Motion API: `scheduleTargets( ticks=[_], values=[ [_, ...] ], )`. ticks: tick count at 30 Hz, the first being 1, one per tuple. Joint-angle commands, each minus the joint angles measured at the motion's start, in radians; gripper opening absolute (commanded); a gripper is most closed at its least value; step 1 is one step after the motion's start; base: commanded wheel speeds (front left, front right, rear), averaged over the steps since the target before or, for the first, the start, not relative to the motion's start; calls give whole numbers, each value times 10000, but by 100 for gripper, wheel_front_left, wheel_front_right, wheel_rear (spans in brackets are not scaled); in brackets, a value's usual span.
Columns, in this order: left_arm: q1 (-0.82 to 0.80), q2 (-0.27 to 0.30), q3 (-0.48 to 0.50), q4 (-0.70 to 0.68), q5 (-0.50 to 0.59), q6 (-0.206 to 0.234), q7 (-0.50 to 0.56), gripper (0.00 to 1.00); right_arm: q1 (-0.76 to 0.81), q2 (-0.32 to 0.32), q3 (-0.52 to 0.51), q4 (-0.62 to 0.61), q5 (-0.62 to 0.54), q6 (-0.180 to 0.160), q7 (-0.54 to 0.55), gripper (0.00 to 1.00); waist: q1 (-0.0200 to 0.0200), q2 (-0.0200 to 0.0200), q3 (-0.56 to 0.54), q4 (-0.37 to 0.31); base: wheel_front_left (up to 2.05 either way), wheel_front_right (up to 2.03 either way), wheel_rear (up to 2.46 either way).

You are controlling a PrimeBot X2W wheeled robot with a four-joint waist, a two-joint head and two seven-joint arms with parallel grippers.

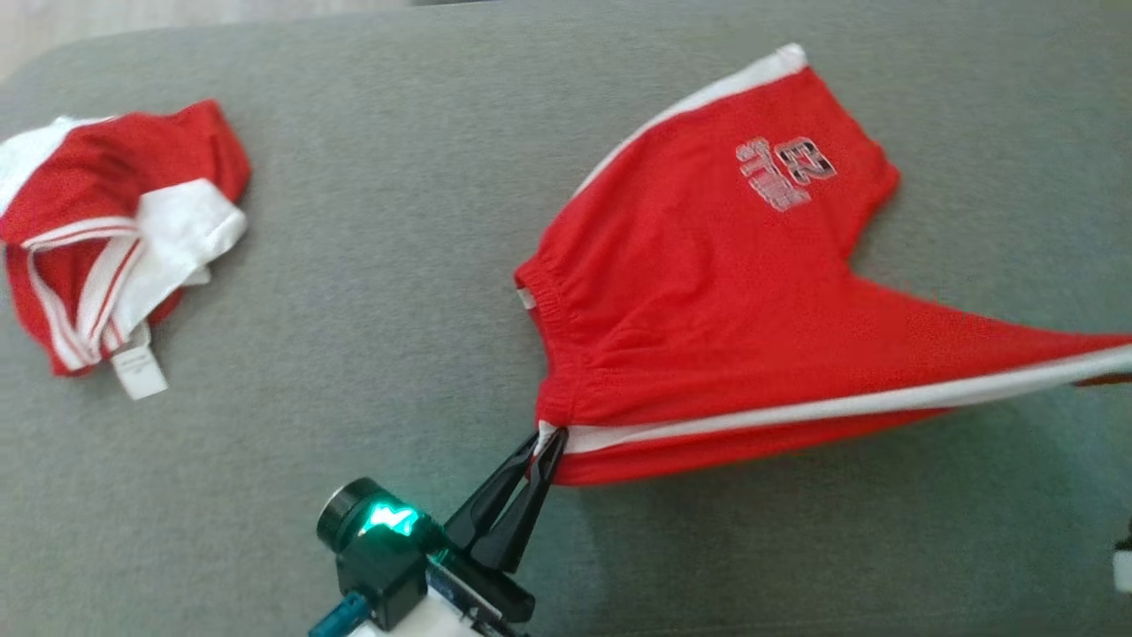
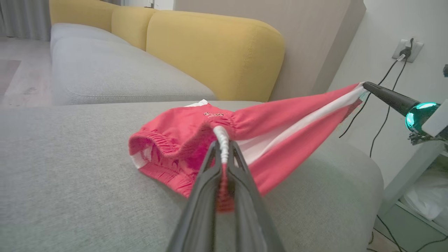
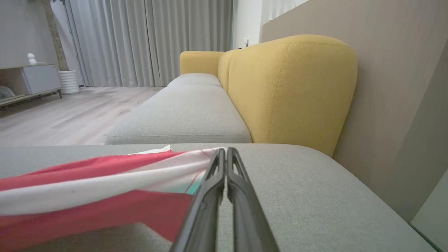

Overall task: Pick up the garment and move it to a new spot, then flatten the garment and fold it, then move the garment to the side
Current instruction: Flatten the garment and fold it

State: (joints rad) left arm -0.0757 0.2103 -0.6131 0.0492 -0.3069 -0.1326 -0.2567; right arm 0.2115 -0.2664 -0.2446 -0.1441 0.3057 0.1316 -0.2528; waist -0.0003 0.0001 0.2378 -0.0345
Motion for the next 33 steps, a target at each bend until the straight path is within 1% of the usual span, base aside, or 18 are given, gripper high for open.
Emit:
scheduleTargets(
  ticks=[1,3,6,10,12,15,18,22,26,27,28,29,30,31,33],
  values=[
    [-302,-7,389,-385,7,20,-51,0,-408,-539,-54,-392,-145,-9,117,0,3,-1,92,253,0,0,0],
    [-669,-256,329,-354,-81,20,-51,0,-908,-736,96,-292,-268,-9,297,0,3,-1,232,470,0,0,0],
    [-1465,-791,134,117,-453,20,-51,0,-1994,-1068,482,354,-344,-9,702,0,3,-1,451,818,0,0,0],
    [-2801,-1338,14,1406,-1237,20,-5,0,-3710,-1654,1198,1706,-474,-9,1219,0,3,-1,850,1256,0,0,0],
    [-3433,-1503,25,2099,-1890,20,244,0,-4605,-1953,1676,2429,-431,-9,1361,0,3,-1,1090,1423,0,0,0],
    [-4350,-1586,-14,2838,-3034,69,596,0,-5941,-2371,2344,3587,-272,-9,1430,0,3,-1,1479,1630,0,0,0],
    [-5238,-1595,-516,3147,-4211,318,666,0,-7206,-2765,3138,4670,-201,-9,1330,0,3,-1,1877,1796,0,0,0],
    [-6241,-1597,-1229,3583,-5138,558,560,0,-8601,-2944,4075,5997,-137,-9,1049,0,3,-1,2286,1964,0,0,0],
    [-6782,-1598,-1621,3940,-5591,692,381,0,-9477,-2900,4729,6896,120,-9,748,0,3,-1,2487,2030,0,0,0],
    [-6894,-1598,-1725,4057,-5726,740,321,0,-9694,-2860,4942,7164,188,-9,669,4,3,-1,2517,2040,0,0,0],
    [-6986,-1598,-1833,4157,-5835,771,262,0,-9889,-2823,5130,7410,248,-9,582,32,3,-1,2538,2047,0,0,0],
    [-7056,-1598,-1926,4243,-5928,801,204,25,-10068,-2784,5245,7660,321,-9,486,92,3,-1,2554,2055,0,0,0],
    [-7099,-1599,-2005,4321,-6008,833,149,93,-10229,-2752,5336,7889,376,-9,377,100,3,-1,2556,2063,0,0,0],
    [-7122,-1599,-2069,4400,-6018,905,94,100,-10353,-2700,5364,8097,464,-9,261,100,3,-1,2539,2072,0,0,0],
    [-7056,-1599,-2112,4442,-5975,1040,5,100,-10449,-2606,5499,8432,708,-9,104,100,3,-1,2434,2096,0,0,0]
  ],
)
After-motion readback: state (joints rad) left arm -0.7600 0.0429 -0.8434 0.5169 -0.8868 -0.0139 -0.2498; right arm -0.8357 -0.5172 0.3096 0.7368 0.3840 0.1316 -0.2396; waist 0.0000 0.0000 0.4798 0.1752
